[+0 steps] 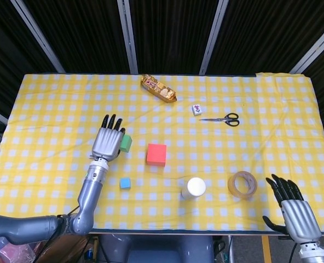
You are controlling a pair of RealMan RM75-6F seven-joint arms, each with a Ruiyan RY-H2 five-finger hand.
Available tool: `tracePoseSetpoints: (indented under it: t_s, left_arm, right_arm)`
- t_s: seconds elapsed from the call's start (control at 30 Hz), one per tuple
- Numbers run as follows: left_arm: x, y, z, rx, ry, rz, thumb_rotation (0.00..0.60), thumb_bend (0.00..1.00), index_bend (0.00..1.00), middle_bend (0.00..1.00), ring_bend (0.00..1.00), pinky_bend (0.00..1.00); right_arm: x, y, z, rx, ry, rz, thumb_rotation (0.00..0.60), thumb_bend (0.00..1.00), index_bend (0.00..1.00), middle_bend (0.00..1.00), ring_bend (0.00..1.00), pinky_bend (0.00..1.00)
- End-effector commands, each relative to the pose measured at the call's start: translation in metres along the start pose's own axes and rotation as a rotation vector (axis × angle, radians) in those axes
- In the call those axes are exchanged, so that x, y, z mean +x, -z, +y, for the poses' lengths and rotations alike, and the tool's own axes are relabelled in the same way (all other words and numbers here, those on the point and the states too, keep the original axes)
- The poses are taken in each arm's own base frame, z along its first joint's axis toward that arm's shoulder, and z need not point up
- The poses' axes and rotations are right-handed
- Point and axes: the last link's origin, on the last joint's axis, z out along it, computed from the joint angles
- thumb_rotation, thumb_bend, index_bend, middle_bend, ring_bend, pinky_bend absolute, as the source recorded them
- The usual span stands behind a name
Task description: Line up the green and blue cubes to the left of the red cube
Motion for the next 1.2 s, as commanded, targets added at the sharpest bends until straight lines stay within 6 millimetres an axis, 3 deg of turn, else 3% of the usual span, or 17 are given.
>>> tracePoseSetpoints:
  t_s: [0.03, 0.27, 0.53, 1.2]
  left_arm:
    - [-0.002, 0.004, 0.011, 0.026, -0.002, -0.013, 0.600, 0.34, 0.49, 0.12, 0.00, 0.00]
    - [-0.022, 0.009, 0.022, 0.071, -0.041, -0.069, 0.600, 0.34, 0.49, 0.11, 0.00, 0.00]
    - [-0.035, 0.000, 0.035, 0.089, -0.043, -0.066, 0.600, 0.34, 0.49, 0.11, 0.00, 0.00]
    - [-0.043, -0.007, 0.071, 0.084, -0.063, -0.046, 0.600, 0.34, 0.49, 0.11, 0.00, 0.00]
  right_arm:
    - [0.001, 0.001, 0.000, 0.000, -0.002, 0.002, 0.600, 0.28, 0.05, 0.00, 0.00, 0.00]
    - [0.002, 0.002, 0.002, -0.005, -0.012, 0.008, 0.600, 0.28, 0.05, 0.00, 0.00, 0.00]
    - [0.003, 0.001, 0.005, -0.011, -0.016, 0.005, 0.600, 0.28, 0.05, 0.00, 0.00, 0.00]
    - [0.001, -0.002, 0.006, -0.009, -0.018, -0.004, 0.600, 0.28, 0.05, 0.00, 0.00, 0.00]
